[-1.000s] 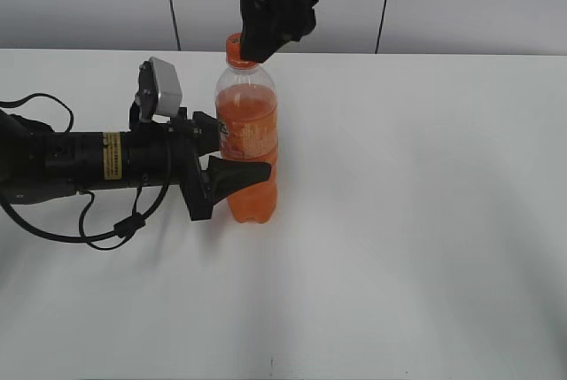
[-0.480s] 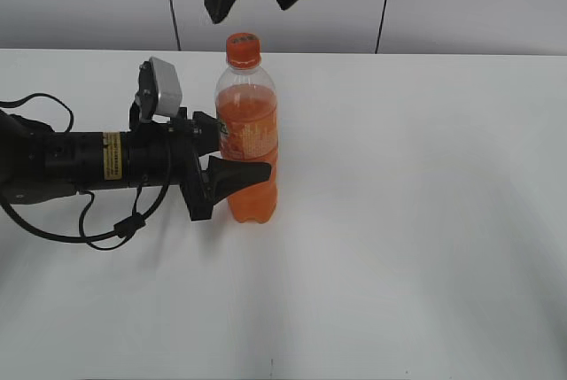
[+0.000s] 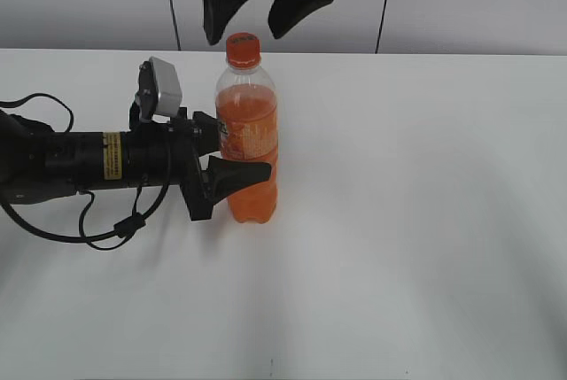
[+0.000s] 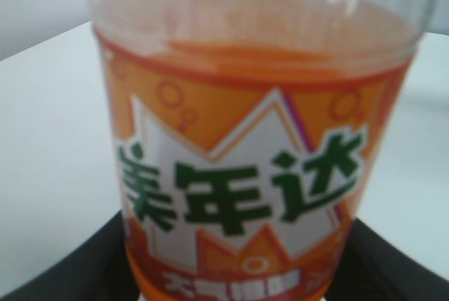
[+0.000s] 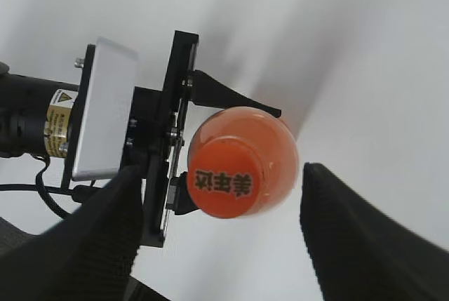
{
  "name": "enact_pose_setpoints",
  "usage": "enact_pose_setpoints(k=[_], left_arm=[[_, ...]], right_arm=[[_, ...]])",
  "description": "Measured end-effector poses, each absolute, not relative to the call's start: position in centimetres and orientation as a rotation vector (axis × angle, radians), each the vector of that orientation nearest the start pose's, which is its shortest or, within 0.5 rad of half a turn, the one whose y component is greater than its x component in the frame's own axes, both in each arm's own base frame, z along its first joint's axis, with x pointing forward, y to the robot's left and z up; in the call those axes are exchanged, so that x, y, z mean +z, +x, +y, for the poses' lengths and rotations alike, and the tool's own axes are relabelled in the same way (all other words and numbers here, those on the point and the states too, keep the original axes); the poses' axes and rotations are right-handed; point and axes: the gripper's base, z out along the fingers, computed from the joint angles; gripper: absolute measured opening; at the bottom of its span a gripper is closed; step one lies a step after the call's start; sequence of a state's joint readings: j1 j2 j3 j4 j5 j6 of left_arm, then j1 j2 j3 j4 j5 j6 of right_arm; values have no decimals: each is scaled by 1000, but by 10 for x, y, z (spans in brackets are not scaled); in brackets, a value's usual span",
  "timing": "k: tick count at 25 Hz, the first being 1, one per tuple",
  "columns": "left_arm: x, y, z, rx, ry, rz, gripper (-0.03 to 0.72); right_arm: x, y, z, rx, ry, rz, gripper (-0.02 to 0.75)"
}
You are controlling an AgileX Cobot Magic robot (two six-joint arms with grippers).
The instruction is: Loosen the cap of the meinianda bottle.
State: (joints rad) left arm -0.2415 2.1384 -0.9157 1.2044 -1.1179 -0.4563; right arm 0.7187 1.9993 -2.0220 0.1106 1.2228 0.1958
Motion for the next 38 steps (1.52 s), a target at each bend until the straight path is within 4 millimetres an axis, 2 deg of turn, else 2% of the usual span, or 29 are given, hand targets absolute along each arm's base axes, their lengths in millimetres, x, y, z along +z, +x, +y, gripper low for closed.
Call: enact_pose_setpoints(k=[7, 14, 18, 22, 24, 28, 31, 38], left_arm=[[98, 325, -159, -917, 1142, 1567, 428], [98, 325, -159, -917, 1142, 1567, 428], [98, 325, -159, -917, 1143, 1567, 428], [98, 325, -159, -918, 1142, 1567, 428], [98, 325, -159, -918, 1142, 1567, 428], [98, 325, -159, -919, 1144, 1566, 428], [98, 325, -159, -919, 1146, 1564, 428], [98, 324, -159, -921, 1153, 1560, 428]], right_arm=[[319, 328, 301, 420, -696, 2691, 506], [312, 331, 303, 411, -699, 2707, 407], [312, 331, 303, 408, -699, 2706, 295], [312, 331, 303, 396, -746, 2690, 280], [312, 331, 303, 381, -837, 2654, 280], [312, 331, 303, 313, -1187, 2489, 277], [312, 331, 303, 236, -1514, 2282, 276], [312, 330, 302, 84, -2061, 1778, 276]])
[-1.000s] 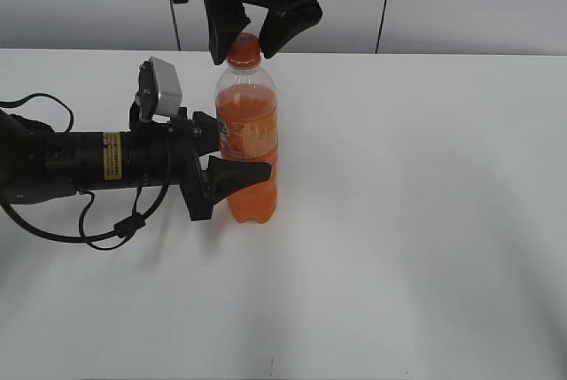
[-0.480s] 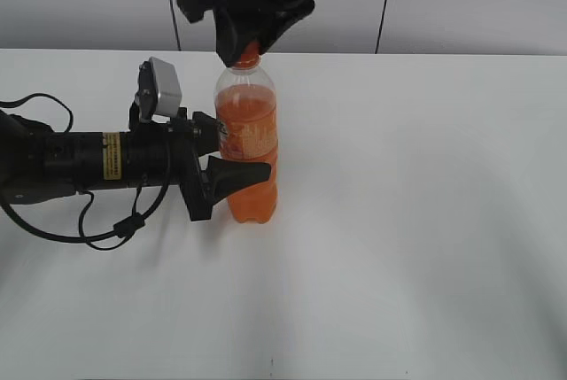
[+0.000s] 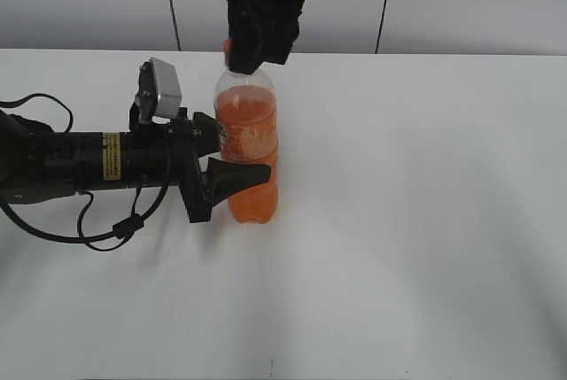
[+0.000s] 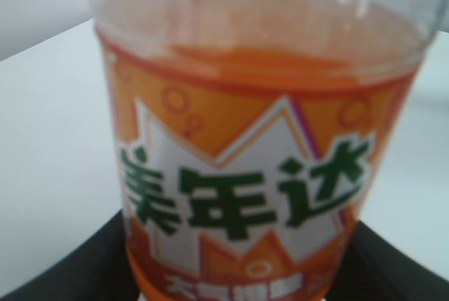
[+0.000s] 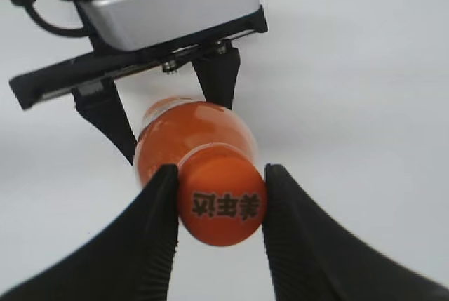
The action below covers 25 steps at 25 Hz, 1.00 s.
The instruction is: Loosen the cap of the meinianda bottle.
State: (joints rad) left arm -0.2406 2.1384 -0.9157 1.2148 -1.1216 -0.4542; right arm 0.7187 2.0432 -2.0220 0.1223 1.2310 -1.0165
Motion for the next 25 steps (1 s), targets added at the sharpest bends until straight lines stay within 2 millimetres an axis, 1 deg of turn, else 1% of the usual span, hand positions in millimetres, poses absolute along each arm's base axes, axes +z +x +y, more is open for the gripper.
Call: enact_pose_setpoints(k=[2, 4, 7, 10, 12, 14, 17, 19, 21, 25], left_arm=[[98, 324, -159, -920, 1156, 1559, 428], [98, 324, -159, -920, 1156, 1559, 428], [98, 324, -159, -920, 1156, 1559, 428], [98, 324, -159, -920, 1156, 1559, 428], [98, 324, -159, -921, 1157, 1558, 428], [98, 324, -159, -920, 1154, 1561, 428], [98, 324, -159, -921, 1153, 1561, 428], [98, 324, -159, -921, 1152, 1562, 428], [98, 324, -159, -921, 1152, 1562, 428], [98, 324, -159, -921, 1152, 1562, 428]], right_arm=[[313, 329, 302, 40, -2194, 1611, 276], [313, 329, 302, 12, -2269, 1504, 276], [313, 329, 302, -5, -2312, 1436, 276], [313, 329, 302, -10, -2320, 1424, 276], [314, 329, 302, -3, -2301, 1450, 284], [314, 329, 302, 6, -2270, 1492, 325], [314, 330, 302, 14, -2238, 1537, 428], [316, 329, 301, 16, -2227, 1545, 480], [321, 327, 300, 13, -2216, 1541, 505], [337, 322, 295, 13, -2172, 1543, 515]])
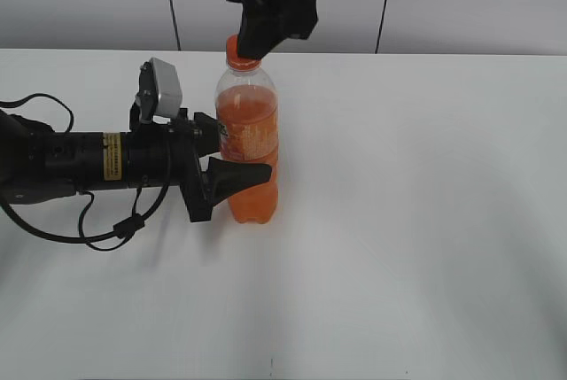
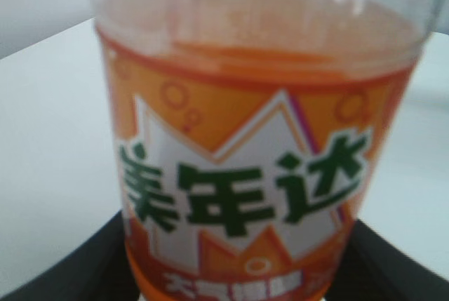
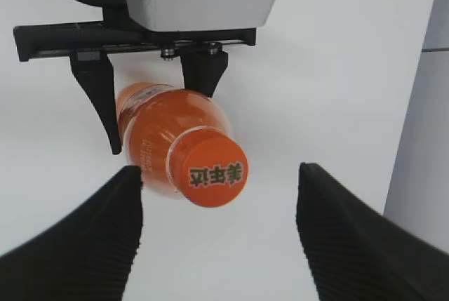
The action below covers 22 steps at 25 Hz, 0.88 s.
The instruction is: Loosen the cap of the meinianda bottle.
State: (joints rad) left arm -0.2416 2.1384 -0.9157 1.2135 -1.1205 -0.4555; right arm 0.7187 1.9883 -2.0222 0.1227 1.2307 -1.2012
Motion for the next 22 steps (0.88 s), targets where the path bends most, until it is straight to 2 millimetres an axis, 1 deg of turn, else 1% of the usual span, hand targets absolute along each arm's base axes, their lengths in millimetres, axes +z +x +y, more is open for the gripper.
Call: enact_pose_setpoints(k=[3, 6, 10, 12, 14, 15, 16, 18, 22], left_arm=[[98, 324, -159, -921, 1152, 1563, 428], [98, 324, -159, -921, 1152, 1563, 428], [98, 324, -159, -921, 1152, 1563, 428], [98, 324, -159, -921, 1152, 1563, 428], [98, 324, -159, -921, 1152, 1563, 428], [98, 324, -159, -921, 1152, 1563, 428], [98, 324, -159, -921, 1152, 1563, 428], [98, 324, -159, -921, 1152, 1563, 428], [98, 324, -159, -921, 1152, 1563, 428]], right_arm=[[354, 315, 289, 40, -2054, 1636, 515], [367, 309, 285, 122, -1826, 1853, 515], [371, 308, 283, 297, -1332, 2253, 515], [371, 308, 283, 384, -1041, 2425, 515], [371, 308, 283, 444, -821, 2528, 515], [371, 308, 283, 464, -743, 2560, 515], [371, 308, 283, 477, -695, 2578, 515], [371, 308, 283, 487, -652, 2594, 515], [364, 311, 286, 485, -631, 2617, 515]])
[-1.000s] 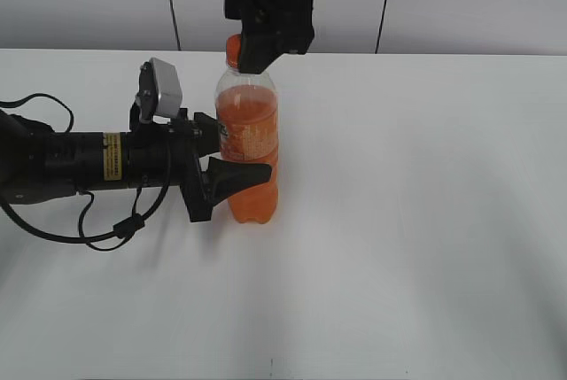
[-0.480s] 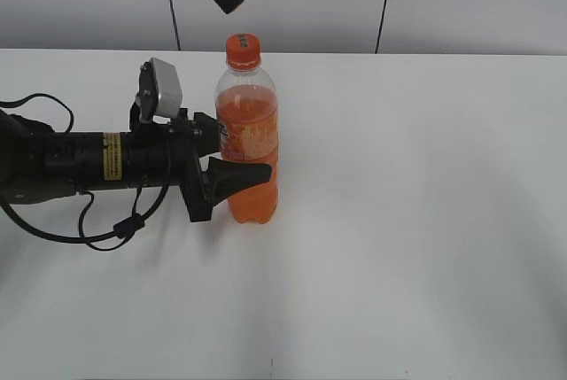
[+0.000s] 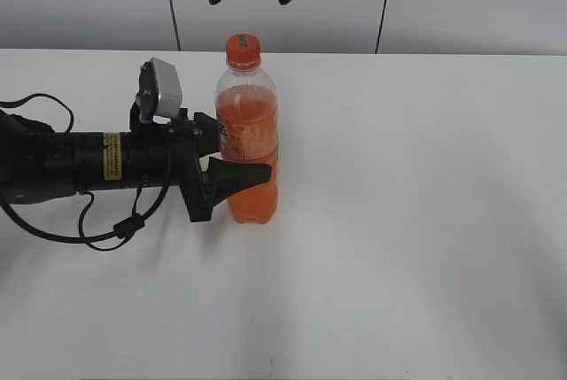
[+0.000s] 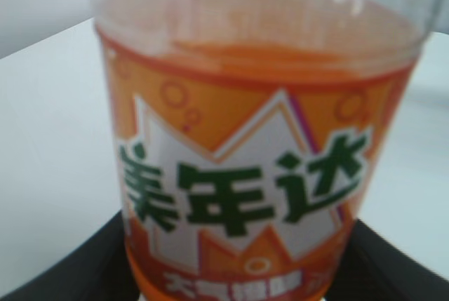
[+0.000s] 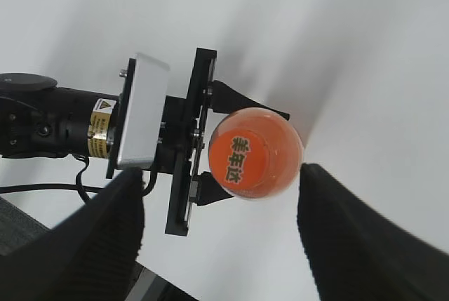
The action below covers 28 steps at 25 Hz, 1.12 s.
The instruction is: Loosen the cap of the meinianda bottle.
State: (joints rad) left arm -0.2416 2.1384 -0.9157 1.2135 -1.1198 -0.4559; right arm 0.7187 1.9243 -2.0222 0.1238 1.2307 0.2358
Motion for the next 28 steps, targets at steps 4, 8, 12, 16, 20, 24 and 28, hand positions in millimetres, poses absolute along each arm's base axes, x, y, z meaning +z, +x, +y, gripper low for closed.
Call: enact_pose_setpoints(k=[4, 8, 12, 16, 20, 24, 28], left_arm=[[98, 324, -159, -921, 1152, 1563, 428], [98, 324, -159, -921, 1152, 1563, 428], [98, 324, -159, -921, 1152, 1563, 428], [98, 324, -159, -921, 1152, 1563, 428], [98, 324, -159, -921, 1152, 1563, 428], [98, 324, -159, -921, 1152, 1563, 428], [98, 324, -159, -921, 1152, 1564, 428]], right_arm=[[346, 318, 292, 457, -636, 2657, 515], [334, 323, 296, 438, -639, 2684, 515], [327, 325, 298, 431, -639, 2699, 515], [320, 328, 300, 420, -642, 2714, 515], [316, 329, 301, 416, -643, 2722, 491], [316, 329, 301, 416, -643, 2722, 363], [316, 329, 301, 414, -655, 2717, 272]])
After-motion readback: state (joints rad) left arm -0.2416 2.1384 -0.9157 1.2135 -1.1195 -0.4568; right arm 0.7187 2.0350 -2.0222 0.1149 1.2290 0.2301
